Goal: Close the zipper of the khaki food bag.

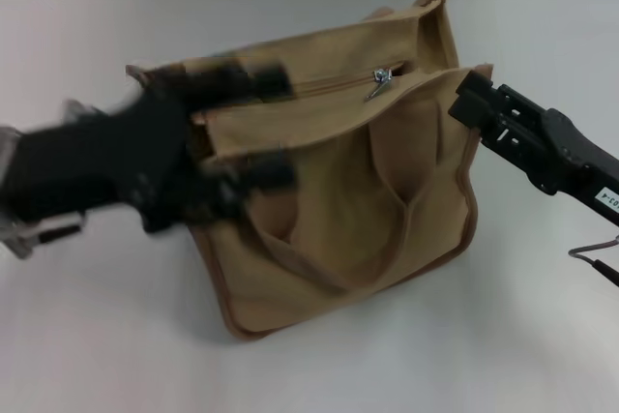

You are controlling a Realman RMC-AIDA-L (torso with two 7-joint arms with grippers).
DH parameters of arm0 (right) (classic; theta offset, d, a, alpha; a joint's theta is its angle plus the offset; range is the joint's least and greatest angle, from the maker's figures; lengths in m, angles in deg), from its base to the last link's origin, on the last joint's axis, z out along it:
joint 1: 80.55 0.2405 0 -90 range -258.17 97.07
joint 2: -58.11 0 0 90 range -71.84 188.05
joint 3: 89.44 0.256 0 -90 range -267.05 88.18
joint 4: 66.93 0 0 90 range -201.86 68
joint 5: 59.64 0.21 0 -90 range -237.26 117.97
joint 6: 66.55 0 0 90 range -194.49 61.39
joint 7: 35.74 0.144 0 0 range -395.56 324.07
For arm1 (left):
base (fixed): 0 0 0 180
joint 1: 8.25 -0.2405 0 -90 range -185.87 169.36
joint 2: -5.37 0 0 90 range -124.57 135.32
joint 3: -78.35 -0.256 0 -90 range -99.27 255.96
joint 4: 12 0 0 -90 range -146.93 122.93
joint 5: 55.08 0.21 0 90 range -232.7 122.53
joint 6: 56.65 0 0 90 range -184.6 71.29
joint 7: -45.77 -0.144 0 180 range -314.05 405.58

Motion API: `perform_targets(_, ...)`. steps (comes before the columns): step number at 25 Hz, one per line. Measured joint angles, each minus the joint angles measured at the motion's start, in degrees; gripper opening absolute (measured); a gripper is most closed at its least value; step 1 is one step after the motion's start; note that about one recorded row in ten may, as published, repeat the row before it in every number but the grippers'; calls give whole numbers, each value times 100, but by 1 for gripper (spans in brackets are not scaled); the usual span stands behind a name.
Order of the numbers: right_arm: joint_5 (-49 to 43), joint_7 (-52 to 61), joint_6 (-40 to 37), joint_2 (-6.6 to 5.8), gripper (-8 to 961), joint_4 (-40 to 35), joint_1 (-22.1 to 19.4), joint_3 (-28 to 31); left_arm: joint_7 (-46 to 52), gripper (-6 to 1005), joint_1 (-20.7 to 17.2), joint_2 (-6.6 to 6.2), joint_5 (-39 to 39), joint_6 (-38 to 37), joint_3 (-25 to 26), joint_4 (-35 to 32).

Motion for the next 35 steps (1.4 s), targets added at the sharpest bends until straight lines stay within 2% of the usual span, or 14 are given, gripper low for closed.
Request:
perform_targets(1,1,-80,-63,-1,578,8,-10,8,46,773,-53,17,-140,-1,-435,-169)
perform_targets(2,2,-181,-103,-1,578,17,-24,11,-83,773,-124,20,-249,37,-1194,-422)
perform_targets(3,4,-306,-132,-1,578,23,-43,13,-83,773,-124,20,-249,37,-1194,-422)
perform_targets(4,5,-584,-149,-1,578,27,-98,16,-318,773,-130,10,-67,77,-1675,-504)
perform_targets(11,15,-1769,-151,8,578,77,-477,33,-1213,773,-316,-20,424,263,-1570,21)
perform_targets(13,20,-2144,-178,12,578,173,-597,33,-1504,773,-493,-24,568,529,-1368,128)
perform_targets(14,21,-2430,-203,12,578,302,-707,31,-1682,773,-661,-9,624,837,-1071,145)
perform_targets(17,16,-2535,-260,-1,578,417,-746,-2,-1787,772,-760,13,612,1172,-784,140)
perform_targets(19,-8,-2550,-290,-1,579,437,-716,-31,-1743,772,-704,27,492,1620,-470,188)
perform_targets(23,-26,-2561,-320,1,579,471,-670,-67,-1372,772,-459,21,153,1950,-184,205)
perform_targets(28,-38,-2573,-451,-6,580,461,-706,-197,-1385,772,-393,20,276,1591,-339,340)
perform_targets(29,-43,-2590,-450,-7,580,433,-736,-254,-1576,772,-480,21,461,1460,-624,468)
perform_targets(35,-46,-2674,-259,-13,581,263,-902,-374,-1860,772,-808,-3,862,1313,-1205,446)
